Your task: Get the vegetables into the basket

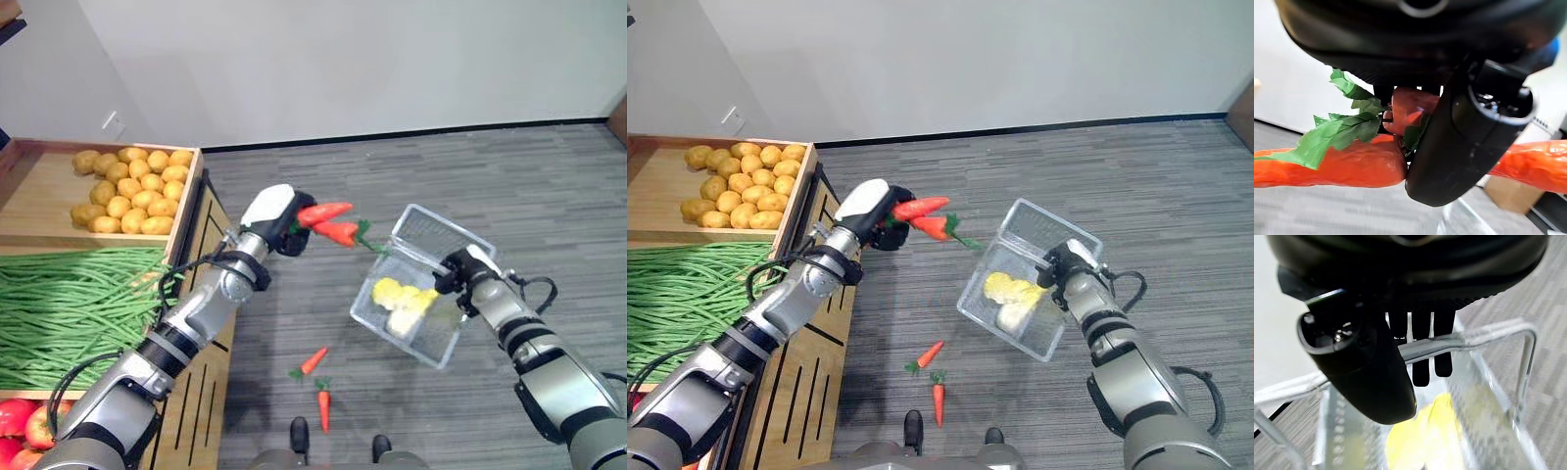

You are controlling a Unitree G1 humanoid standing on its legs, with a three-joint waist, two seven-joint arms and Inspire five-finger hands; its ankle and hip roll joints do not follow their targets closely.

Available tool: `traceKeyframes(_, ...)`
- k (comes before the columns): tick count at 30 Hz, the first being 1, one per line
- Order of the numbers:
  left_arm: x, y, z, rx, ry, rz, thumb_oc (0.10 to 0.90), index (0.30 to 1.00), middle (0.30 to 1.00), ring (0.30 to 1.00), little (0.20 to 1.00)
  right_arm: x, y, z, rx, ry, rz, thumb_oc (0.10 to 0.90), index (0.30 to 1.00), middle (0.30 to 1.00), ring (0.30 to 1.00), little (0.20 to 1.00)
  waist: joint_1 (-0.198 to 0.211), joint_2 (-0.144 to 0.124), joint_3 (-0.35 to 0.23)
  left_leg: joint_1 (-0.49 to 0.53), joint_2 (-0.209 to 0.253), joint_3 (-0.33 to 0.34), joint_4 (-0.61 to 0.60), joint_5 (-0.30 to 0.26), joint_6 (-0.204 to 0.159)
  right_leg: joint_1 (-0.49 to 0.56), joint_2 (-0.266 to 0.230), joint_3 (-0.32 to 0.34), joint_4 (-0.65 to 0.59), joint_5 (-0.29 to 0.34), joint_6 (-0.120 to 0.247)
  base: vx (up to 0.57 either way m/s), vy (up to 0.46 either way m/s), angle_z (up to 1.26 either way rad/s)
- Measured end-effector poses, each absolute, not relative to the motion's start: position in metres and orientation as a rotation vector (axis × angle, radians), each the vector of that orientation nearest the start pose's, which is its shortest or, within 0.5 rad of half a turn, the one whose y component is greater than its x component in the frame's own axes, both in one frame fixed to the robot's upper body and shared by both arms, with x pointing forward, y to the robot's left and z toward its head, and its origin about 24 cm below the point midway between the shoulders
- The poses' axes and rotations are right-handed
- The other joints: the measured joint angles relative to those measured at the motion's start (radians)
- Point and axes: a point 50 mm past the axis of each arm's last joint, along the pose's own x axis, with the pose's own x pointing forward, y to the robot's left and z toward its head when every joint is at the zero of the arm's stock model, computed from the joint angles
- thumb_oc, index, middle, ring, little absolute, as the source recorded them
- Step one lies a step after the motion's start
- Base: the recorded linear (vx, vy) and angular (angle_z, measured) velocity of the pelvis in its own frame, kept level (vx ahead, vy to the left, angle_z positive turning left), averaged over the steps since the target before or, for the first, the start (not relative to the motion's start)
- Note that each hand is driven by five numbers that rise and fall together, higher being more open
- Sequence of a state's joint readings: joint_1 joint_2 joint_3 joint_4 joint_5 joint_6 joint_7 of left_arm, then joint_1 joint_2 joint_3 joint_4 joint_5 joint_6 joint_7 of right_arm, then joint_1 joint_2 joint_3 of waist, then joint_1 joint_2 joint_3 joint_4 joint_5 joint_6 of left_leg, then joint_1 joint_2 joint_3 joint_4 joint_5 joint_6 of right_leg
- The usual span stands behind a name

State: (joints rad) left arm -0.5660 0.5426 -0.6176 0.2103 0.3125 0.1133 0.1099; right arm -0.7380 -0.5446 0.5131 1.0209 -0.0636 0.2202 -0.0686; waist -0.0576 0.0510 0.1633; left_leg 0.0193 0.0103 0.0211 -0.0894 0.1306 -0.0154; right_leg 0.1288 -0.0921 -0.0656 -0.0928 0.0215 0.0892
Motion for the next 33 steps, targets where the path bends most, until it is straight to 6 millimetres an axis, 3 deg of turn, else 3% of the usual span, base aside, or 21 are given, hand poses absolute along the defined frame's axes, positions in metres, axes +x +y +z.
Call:
traceKeyframes(4, 0.329, 0.106, 0.088, 1.027, -0.191, -0.369, 0.400, 0.300, 0.300, 0.300, 0.300, 0.364, -0.240, 0.050, -0.915, 0.475, -0.036, 0.400, 0.300, 0.300, 0.300, 0.300, -0.012, 0.001, -0.001, -0.001, 0.005, 0.007, 0.000, 0.000, 0.000, -0.005, 0.004, 0.007, 0.001, 0.001, -0.001, 0.00, -0.013, -0.06)
traceKeyframes(12, 0.331, 0.078, 0.056, 1.031, -0.079, -0.455, 0.400, 0.300, 0.300, 0.300, 0.300, 0.371, -0.189, 0.046, -0.889, 0.406, 0.066, 0.400, 0.300, 0.300, 0.300, 0.300, -0.038, 0.003, 0.000, -0.001, 0.008, 0.021, 0.000, -0.001, -0.002, -0.013, 0.005, 0.023, 0.002, 0.002, -0.002, 0.00, -0.006, -0.06)
traceKeyframes(16, 0.327, 0.072, 0.038, 1.047, -0.016, -0.485, 0.400, 0.300, 0.300, 0.300, 0.300, 0.372, -0.179, 0.049, -0.895, 0.380, 0.088, 0.400, 0.300, 0.300, 0.300, 0.300, -0.052, 0.004, 0.000, -0.002, 0.011, 0.029, 0.000, -0.002, -0.003, -0.022, 0.007, 0.038, 0.002, 0.004, -0.004, 0.01, -0.008, -0.11)
traceKeyframes(20, 0.320, 0.070, 0.005, 1.107, 0.116, -0.512, 0.400, 0.300, 0.300, 0.300, 0.300, 0.374, -0.156, 0.059, -0.883, 0.290, 0.127, 0.400, 0.300, 0.300, 0.300, 0.300, -0.070, 0.004, 0.000, 0.001, 0.015, 0.049, 0.000, -0.003, -0.005, -0.027, 0.009, 0.058, 0.005, 0.008, -0.004, 0.01, -0.006, -0.14)
traceKeyframes(24, 0.312, 0.066, -0.014, 1.130, 0.189, -0.530, 0.400, 0.300, 0.300, 0.300, 0.300, 0.375, -0.144, 0.067, -0.883, 0.232, 0.150, 0.400, 0.300, 0.300, 0.300, 0.300, -0.079, 0.004, 0.000, 0.004, 0.021, 0.057, 0.000, -0.003, -0.005, -0.028, 0.014, 0.067, 0.005, 0.009, -0.005, 0.01, -0.012, -0.07)
traceKeyframes(33, 0.308, 0.070, -0.026, 1.223, 0.227, -0.533, 0.400, 0.300, 0.300, 0.300, 0.300, 0.369, -0.120, 0.071, -0.880, 0.153, 0.220, 0.400, 0.300, 0.300, 0.300, 0.300, -0.105, 0.004, 0.001, 0.005, 0.040, 0.081, 0.000, -0.009, -0.012, -0.042, 0.031, 0.095, 0.003, 0.018, -0.014, 0.00, -0.011, -0.10)
